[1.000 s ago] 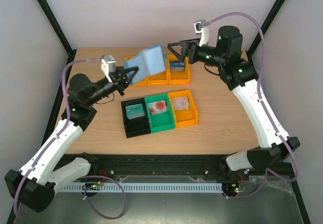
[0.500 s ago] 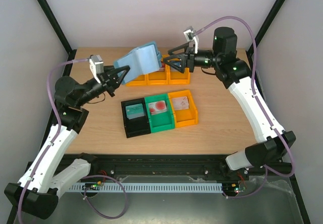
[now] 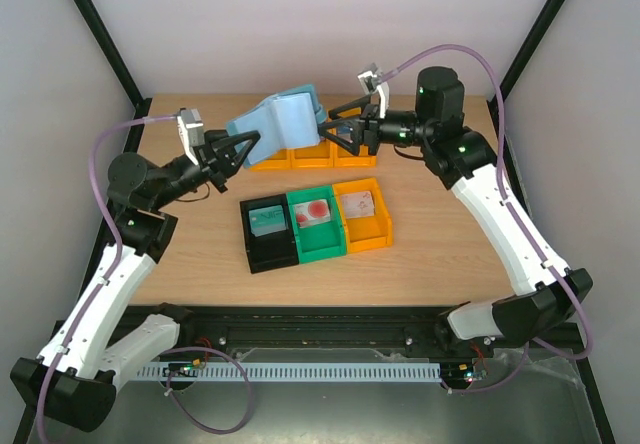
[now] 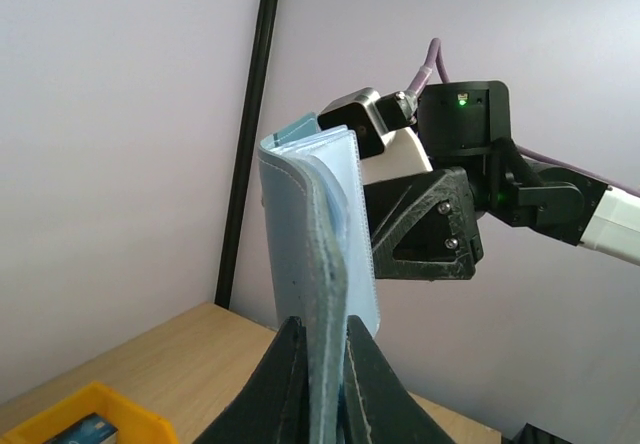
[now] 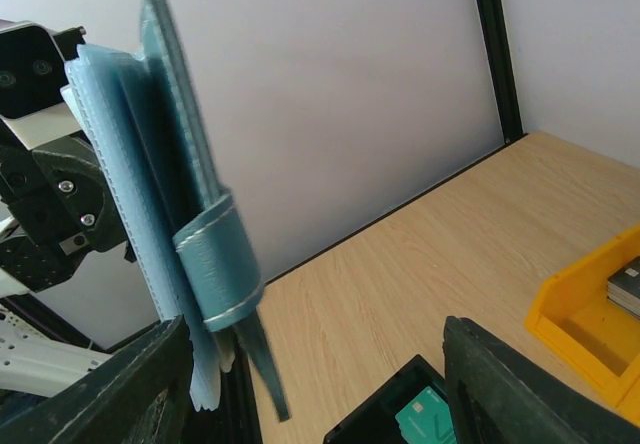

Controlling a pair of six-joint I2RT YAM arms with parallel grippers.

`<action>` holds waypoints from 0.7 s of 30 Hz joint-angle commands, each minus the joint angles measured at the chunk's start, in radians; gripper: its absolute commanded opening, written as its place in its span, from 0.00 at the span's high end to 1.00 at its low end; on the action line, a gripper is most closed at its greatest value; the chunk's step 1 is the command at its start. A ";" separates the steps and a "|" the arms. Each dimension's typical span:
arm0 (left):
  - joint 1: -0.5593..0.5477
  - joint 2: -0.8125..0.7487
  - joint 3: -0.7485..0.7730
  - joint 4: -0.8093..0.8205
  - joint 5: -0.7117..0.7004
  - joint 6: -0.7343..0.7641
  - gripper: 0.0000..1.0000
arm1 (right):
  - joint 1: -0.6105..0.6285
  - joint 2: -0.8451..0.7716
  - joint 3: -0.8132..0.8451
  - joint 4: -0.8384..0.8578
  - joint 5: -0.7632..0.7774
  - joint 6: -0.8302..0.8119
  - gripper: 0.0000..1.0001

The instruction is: Take the credit cards out of the card holder

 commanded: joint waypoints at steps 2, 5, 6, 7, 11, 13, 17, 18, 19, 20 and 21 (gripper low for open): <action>-0.006 -0.012 -0.009 0.059 0.023 -0.003 0.98 | 0.043 -0.008 -0.001 0.021 0.009 -0.012 0.33; -0.007 -0.013 -0.015 0.059 0.023 -0.001 0.98 | 0.061 -0.009 0.002 0.028 0.017 -0.007 0.32; -0.008 -0.013 -0.016 0.060 0.023 -0.001 0.98 | 0.070 -0.008 0.001 0.036 0.034 -0.001 0.32; -0.011 -0.012 -0.018 0.062 0.025 -0.001 0.98 | 0.080 -0.007 0.001 0.043 0.044 0.007 0.32; -0.022 -0.007 -0.020 0.064 0.027 0.004 0.98 | 0.126 0.004 0.007 0.067 0.113 0.018 0.35; -0.027 -0.005 -0.020 0.069 0.028 0.005 0.98 | 0.146 0.008 0.007 0.086 0.142 0.026 0.35; -0.031 -0.007 -0.031 0.073 0.027 0.004 0.98 | 0.182 0.014 0.006 0.116 0.196 0.036 0.31; -0.031 -0.008 -0.035 0.074 0.028 0.003 0.98 | 0.192 0.016 0.008 0.122 0.215 0.035 0.30; -0.030 -0.010 -0.037 0.073 0.026 0.002 0.98 | 0.206 0.017 0.009 0.127 0.237 0.035 0.29; -0.030 -0.013 -0.041 0.073 0.025 0.002 0.98 | 0.219 0.019 0.015 0.134 0.259 0.035 0.27; -0.031 -0.013 -0.042 0.073 0.026 0.002 0.98 | 0.237 0.022 0.018 0.141 0.275 0.036 0.24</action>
